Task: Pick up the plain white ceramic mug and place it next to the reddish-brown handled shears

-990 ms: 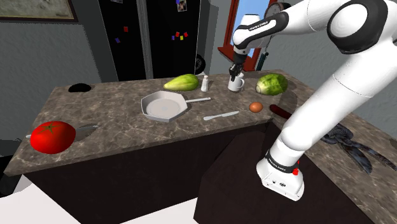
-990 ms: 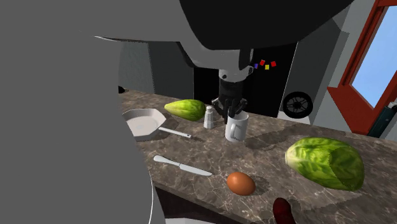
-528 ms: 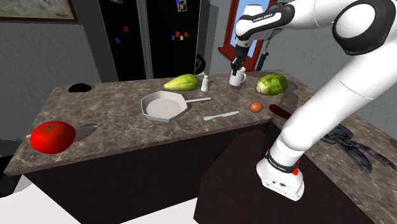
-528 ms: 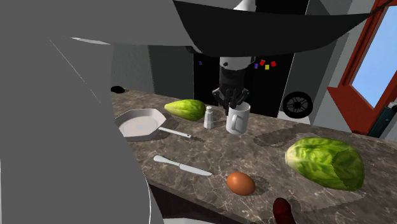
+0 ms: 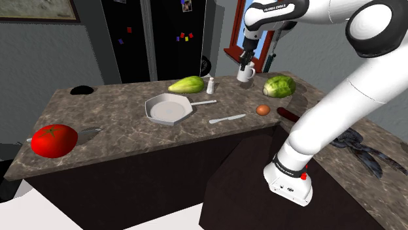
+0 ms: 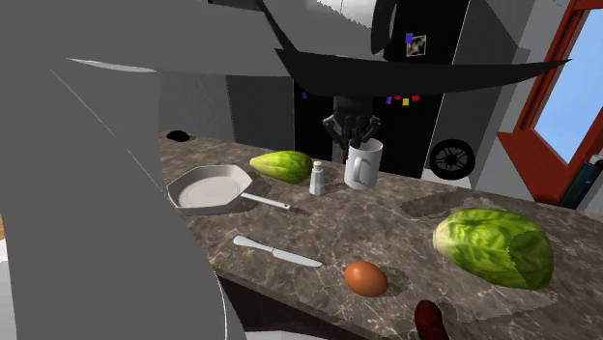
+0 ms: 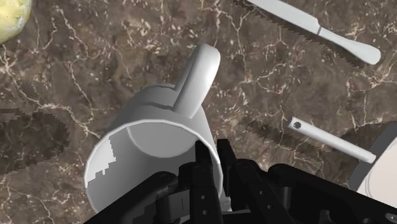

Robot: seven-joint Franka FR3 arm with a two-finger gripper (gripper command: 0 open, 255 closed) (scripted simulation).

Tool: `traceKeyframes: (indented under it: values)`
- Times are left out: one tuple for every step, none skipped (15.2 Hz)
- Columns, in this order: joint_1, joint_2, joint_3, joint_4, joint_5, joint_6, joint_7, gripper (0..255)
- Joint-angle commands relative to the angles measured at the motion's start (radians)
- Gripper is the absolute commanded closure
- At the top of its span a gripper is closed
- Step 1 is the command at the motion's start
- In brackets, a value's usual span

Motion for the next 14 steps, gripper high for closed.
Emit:
traceKeyframes:
  values:
    - [0.001, -0.002, 0.002, 0.025, 0.000, -0.027, 0.000, 255]
    - [0.001, -0.003, 0.003, 0.037, 0.000, -0.041, 0.001, 255]
    - [0.002, -0.005, 0.004, 0.049, 0.001, -0.054, 0.001, 255]
    - [0.002, -0.006, 0.005, 0.062, 0.001, -0.067, 0.001, 255]
    - [0.002, -0.006, 0.005, 0.064, 0.001, -0.070, 0.001, 255]
    - [-0.005, -0.046, 0.007, 0.027, -0.014, -0.071, 0.004, 255]
    - [-0.012, -0.087, 0.010, -0.009, -0.029, -0.074, 0.007, 255]
    - [-0.020, -0.128, 0.013, -0.044, -0.043, -0.079, 0.010, 255]
    - [-0.029, -0.168, 0.015, -0.077, -0.056, -0.084, 0.012, 255]
    - [-0.039, -0.208, 0.018, -0.109, -0.069, -0.091, 0.013, 255]
    - [-0.049, -0.249, 0.021, -0.140, -0.081, -0.100, 0.013, 255]
    - [-0.060, -0.289, 0.023, -0.170, -0.093, -0.109, 0.012, 255]
    - [-0.071, -0.329, 0.026, -0.198, -0.104, -0.120, 0.011, 255]
    - [-0.083, -0.369, 0.028, -0.226, -0.115, -0.133, 0.009, 255]
